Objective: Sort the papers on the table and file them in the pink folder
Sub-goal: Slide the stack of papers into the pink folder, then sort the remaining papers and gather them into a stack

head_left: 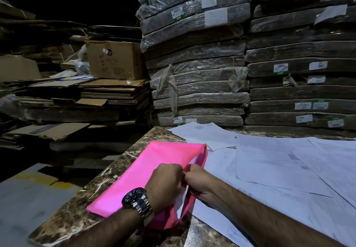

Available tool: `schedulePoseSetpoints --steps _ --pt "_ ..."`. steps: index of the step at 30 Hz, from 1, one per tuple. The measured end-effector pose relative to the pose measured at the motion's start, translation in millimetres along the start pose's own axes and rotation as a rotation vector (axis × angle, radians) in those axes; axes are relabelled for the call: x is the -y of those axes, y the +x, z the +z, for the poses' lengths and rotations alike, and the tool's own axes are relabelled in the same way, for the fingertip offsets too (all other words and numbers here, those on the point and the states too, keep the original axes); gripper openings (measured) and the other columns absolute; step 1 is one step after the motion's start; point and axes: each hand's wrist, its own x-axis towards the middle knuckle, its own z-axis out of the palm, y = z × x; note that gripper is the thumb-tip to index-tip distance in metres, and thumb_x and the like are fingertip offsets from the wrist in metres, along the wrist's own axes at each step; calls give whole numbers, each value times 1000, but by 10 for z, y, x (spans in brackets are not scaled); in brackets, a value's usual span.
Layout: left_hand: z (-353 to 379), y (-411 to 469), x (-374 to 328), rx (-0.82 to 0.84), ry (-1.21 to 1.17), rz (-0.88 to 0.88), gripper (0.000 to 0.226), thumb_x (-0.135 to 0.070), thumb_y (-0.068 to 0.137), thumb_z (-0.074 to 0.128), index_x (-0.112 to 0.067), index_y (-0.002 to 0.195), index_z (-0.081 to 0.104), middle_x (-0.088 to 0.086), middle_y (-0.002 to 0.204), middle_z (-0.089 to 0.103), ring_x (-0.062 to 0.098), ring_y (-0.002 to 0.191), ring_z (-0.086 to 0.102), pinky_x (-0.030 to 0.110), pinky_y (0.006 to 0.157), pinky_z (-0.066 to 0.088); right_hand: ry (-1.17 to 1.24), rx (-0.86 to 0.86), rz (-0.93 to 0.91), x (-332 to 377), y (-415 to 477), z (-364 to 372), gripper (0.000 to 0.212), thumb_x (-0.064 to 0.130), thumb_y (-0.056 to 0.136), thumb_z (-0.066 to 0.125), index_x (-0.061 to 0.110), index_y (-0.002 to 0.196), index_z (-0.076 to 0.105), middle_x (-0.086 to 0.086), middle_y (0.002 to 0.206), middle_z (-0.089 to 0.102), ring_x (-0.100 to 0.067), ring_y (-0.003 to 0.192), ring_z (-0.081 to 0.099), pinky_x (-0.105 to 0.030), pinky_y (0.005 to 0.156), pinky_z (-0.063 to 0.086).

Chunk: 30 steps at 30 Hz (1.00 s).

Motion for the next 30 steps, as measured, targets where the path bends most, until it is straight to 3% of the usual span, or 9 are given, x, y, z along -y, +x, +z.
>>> schedulePoseSetpoints --steps 11,14,18,23,27,30 --pt "-73 -91 284 -74 93 -132 26 -31 90 47 -11 82 62 14 88 69 35 88 63 37 67 43 -2 129 34 117 -77 290 26 -7 78 42 10 81 62 -10 66 58 -23 60 56 -30 55 42" --pt "-50 -139 296 -15 209 -215 28 -37 91 50 -13 88 63 10 93 68 31 89 63 31 62 35 -7 89 56 167 -142 166 24 -11 84 43 5 94 58 -10 67 49 -15 44 46 -22 41 37" --pt "-12 -144 216 55 235 -248 31 -41 93 48 -13 85 57 8 92 67 26 79 60 28 63 37 -6 63 57 214 -257 -154 19 -8 86 51 3 99 58 -15 68 54 -15 44 46 -26 47 39" --pt "32 -54 -94 20 212 -165 44 -57 90 47 -16 101 62 3 98 66 23 90 63 28 65 42 -48 -73 15 244 -462 -704 13 2 87 59 3 98 66 -11 82 68 -13 48 49 -24 45 37" --pt "166 228 -466 -28 74 -28 39 -52 89 52 -18 102 64 1 96 67 22 89 62 28 66 39 -145 -244 -23 250 -696 -1285 12 7 89 62 2 98 69 -5 79 70 -12 57 49 -17 44 36" --pt "367 528 -729 80 -105 11 35 -46 89 56 -16 106 66 5 102 71 21 94 63 29 76 47 -310 -431 -25 231 -805 -1817 12 15 89 63 8 89 72 -6 84 74 -13 65 56 -21 54 42"
